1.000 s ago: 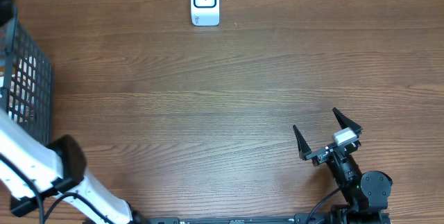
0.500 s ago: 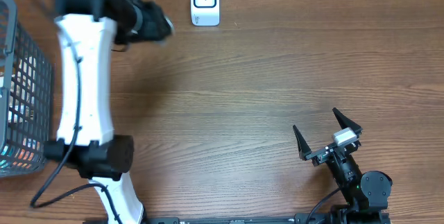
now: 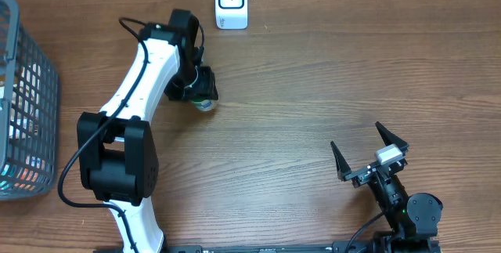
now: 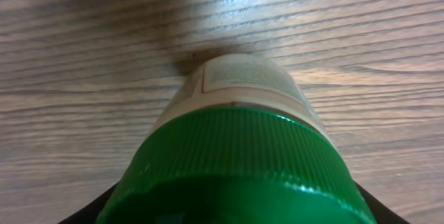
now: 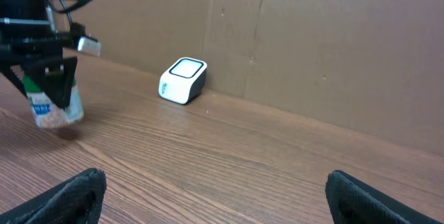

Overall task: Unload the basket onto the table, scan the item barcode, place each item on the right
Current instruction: 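Lift the jar out and set it on the table near the scanner, then move the left gripper back into the basket toward the clear snack bag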

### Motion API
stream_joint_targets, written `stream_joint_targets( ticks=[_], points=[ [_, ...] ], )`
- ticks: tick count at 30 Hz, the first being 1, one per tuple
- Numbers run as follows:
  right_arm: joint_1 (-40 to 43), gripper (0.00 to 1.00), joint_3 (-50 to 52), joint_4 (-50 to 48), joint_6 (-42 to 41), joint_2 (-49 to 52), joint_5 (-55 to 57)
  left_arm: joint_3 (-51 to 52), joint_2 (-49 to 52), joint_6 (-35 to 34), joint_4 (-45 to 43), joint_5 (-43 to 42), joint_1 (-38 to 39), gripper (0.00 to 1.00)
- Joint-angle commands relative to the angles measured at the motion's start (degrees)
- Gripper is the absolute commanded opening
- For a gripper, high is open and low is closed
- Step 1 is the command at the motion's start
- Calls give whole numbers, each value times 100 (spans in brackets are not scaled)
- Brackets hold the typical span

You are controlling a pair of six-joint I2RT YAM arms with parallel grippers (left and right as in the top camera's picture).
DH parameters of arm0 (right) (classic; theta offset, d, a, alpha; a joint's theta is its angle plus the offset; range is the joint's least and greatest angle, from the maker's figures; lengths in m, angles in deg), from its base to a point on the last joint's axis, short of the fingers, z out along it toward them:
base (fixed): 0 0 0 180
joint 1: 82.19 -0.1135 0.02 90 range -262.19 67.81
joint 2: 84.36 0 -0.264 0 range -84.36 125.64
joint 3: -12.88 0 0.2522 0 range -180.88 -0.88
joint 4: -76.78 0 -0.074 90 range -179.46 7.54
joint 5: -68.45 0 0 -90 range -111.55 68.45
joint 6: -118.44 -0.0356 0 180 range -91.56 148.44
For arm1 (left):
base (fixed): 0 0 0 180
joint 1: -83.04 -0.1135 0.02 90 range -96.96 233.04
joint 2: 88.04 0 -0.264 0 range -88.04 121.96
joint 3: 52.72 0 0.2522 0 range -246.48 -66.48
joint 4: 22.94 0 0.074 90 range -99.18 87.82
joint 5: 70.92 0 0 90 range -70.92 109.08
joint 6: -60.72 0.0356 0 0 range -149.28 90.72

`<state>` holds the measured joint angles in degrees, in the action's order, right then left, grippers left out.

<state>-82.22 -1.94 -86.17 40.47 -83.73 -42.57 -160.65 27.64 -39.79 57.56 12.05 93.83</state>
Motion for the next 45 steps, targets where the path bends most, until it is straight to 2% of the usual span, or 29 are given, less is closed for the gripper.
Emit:
stream_joint_targets(
  ticks=[1,4,6,7,11,15,20,25,30,31,34,40,45],
  points=[
    [-7,100,61,-15,-26,-46,-9,372,-57,-2,-302,-2,-24,53],
    [-7,100,61,-15,-26,-46,-9,616,-57,0,-494,-4,-24,54],
    [-7,100,61,-15,-26,-46,-9,721,-57,0,-568,-2,-24,58],
    [-7,100,61,-15,-26,-46,-9,752,-57,0,-581,-2,-24,62],
    [-7,100,61,-15,-26,-46,-9,772,-57,2,-616,-2,-24,91],
    [-7,100,61,-13,-26,-46,-9,763,-57,0,-669,-2,-33,99],
    [-7,100,61,-15,-26,-46,-9,393,-66,0,-435,0,-118,100],
    [-7,100,61,-15,-26,-46,-9,-955,-87,4,496,0,-332,100],
    [-7,100,61,-15,-26,-46,-9,-3370,-186,24,2026,46,-734,100],
    [-7,100,61,-13,-26,-46,-9,-4190,-225,24,2507,63,-938,100],
    [-7,100,61,-13,-26,-46,-9,-5324,-308,42,3008,105,-1366,100],
    [-7,100,61,-13,-26,-46,-9,-5659,-1032,-7,3005,179,-2546,100],
    [-7,100,61,-15,-26,-46,-9,-5630,-1204,-981,3005,444,-4325,100]
  ],
)
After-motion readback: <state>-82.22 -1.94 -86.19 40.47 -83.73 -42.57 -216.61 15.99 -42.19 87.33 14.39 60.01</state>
